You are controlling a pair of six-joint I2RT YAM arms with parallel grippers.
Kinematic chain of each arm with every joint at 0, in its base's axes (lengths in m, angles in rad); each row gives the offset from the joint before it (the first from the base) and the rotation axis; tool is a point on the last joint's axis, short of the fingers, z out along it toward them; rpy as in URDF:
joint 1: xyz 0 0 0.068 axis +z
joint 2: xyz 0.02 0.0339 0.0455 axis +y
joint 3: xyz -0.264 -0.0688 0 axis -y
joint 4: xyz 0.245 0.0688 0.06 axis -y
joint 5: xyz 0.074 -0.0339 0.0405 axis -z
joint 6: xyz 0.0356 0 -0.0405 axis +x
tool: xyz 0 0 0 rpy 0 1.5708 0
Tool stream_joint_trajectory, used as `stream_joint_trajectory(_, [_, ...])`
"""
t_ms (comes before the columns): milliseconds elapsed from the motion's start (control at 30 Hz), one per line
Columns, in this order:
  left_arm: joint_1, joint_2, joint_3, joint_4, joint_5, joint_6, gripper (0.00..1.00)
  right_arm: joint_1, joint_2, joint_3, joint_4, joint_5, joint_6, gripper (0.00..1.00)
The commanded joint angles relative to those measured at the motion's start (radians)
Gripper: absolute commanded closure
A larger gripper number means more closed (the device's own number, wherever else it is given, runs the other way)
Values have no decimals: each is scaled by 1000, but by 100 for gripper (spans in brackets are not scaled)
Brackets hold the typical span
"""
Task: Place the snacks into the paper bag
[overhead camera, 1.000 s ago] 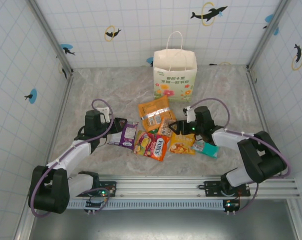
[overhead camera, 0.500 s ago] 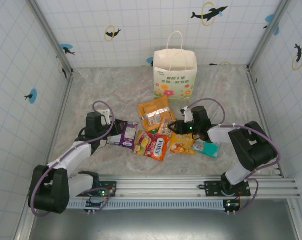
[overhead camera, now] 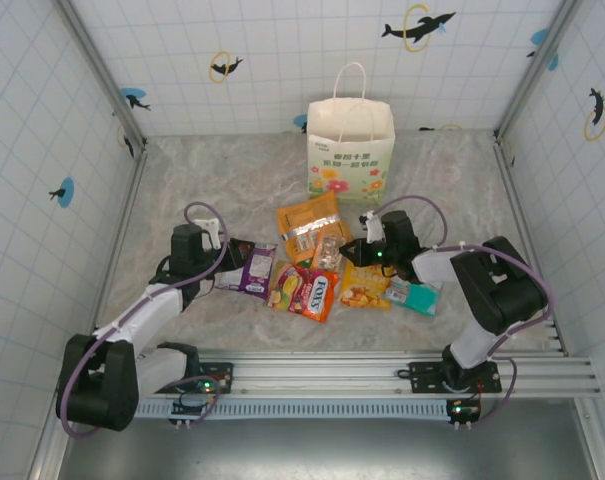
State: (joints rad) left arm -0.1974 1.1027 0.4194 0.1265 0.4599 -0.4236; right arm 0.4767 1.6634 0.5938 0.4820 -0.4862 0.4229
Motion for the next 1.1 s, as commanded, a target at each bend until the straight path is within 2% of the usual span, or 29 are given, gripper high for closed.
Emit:
stream_joint_trajectory(0, [-7,-18,-1,-13,-8,9,47,2,-44,-4,45,27,-3,92])
stream_joint_trajectory(167, [-9,-32,0,-14,-23,5,48,2,-109,-41,58,57,7,100])
stream_joint_trajectory(733, [-16,-49,7,-2,-22,-9,49,2,-301,-87,15,93,3,100])
stream_joint_trajectory(1067, [-21,-48,37,-10,-17,-9,49,7,-409,31,-104,152,-66,100])
